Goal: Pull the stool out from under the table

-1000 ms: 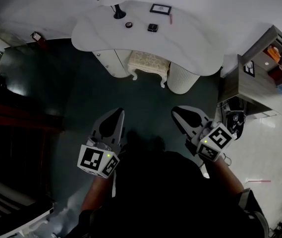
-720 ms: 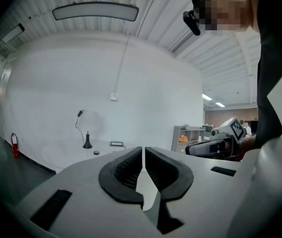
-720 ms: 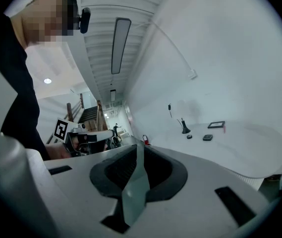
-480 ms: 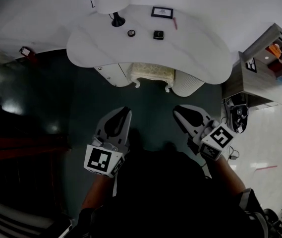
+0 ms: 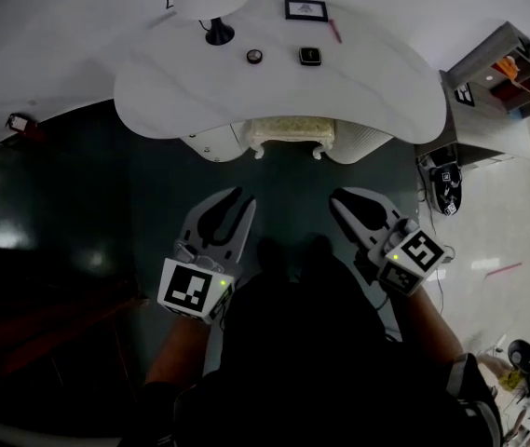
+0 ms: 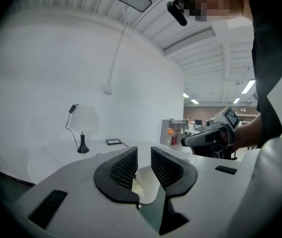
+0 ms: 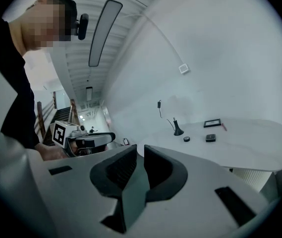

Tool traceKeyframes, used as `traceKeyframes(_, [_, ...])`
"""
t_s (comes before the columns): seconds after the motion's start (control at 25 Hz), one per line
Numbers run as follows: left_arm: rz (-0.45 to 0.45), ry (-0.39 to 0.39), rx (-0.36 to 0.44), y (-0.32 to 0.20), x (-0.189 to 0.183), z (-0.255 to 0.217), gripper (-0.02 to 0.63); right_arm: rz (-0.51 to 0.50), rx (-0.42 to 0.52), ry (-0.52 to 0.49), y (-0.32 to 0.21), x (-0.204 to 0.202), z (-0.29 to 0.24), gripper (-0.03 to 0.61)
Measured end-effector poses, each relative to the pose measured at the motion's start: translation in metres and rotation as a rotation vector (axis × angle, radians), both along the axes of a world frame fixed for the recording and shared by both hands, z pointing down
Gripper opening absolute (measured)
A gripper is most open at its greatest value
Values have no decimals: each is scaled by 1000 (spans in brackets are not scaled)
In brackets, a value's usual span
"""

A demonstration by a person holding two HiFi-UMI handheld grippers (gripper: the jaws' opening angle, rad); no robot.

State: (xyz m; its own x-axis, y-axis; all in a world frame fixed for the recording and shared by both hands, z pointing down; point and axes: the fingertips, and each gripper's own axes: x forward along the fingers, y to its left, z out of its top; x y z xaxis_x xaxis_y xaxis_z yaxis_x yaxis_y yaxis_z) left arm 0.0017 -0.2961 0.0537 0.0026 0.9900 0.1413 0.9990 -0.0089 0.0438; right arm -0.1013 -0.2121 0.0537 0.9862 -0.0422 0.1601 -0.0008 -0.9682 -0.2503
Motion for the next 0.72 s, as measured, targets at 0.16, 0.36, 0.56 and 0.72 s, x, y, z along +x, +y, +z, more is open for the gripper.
traceKeyframes(0.16, [39, -34, 4, 11, 16, 12, 97, 51, 26, -1, 6, 17, 4, 20])
traceKeyframes(0.36, [65, -42, 24, 33, 32, 32, 100, 66, -3, -18, 28, 33, 28, 20])
traceKeyframes(0.56, [52, -41, 66, 66, 44, 67, 98, 46, 25, -46, 59, 47, 69, 20])
traceKeyframes(0.72, [55, -41, 86, 98, 49, 94, 109, 41, 15, -60, 92, 55, 99, 20])
